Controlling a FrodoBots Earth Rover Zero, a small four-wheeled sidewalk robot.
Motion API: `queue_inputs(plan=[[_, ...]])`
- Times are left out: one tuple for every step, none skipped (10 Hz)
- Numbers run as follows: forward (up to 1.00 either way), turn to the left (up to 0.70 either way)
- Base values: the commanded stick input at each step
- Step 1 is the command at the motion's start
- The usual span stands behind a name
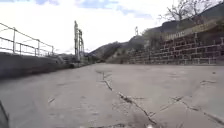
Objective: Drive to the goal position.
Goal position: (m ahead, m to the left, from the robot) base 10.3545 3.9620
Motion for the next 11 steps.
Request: queue_inputs(plan=[[0.7, 0.0], [0.7, 0.0], [0.7, 0.0], [0.7, 0.0], [0.7, 0.0], [0.7, 0.0], [0.7, 0.0], [0.7, 0.0], [0.7, 0.0], [0.7, 0.0], [0.7, 0.0]])
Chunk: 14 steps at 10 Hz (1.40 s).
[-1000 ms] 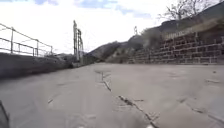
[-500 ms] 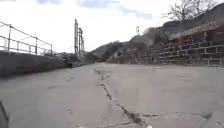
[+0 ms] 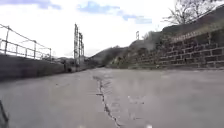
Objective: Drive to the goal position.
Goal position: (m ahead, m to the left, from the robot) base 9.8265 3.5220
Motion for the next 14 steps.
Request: queue_inputs(plan=[[0.7, 0.0], [0.7, 0.0], [0.7, -0.06], [0.7, -0.11], [0.7, -0.17], [0.7, -0.23], [0.7, -0.27], [0.7, -0.27], [0.7, -0.27], [0.7, -0.27], [0.7, -0.27], [0.7, -0.27], [0.7, -0.27], [0.7, -0.27]])
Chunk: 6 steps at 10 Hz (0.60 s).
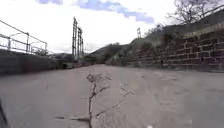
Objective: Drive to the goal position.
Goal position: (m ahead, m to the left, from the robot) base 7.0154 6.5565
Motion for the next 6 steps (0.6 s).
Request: queue_inputs(plan=[[0.7, -0.27], [0.7, -0.25], [0.7, -0.09], [0.7, 0.0], [0.7, 0.0], [0.7, 0.0]])
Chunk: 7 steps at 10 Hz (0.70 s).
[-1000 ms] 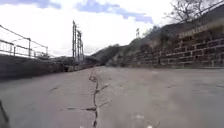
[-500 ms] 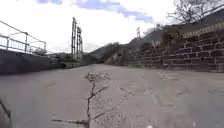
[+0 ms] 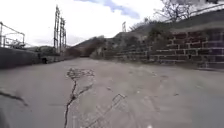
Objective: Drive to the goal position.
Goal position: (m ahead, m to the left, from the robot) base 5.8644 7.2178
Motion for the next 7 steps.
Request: queue_inputs(plan=[[0.7, 0.0], [0.7, 0.0], [0.7, 0.0], [0.7, 0.0], [0.7, 0.0], [0.7, 0.0], [0.7, 0.0]])
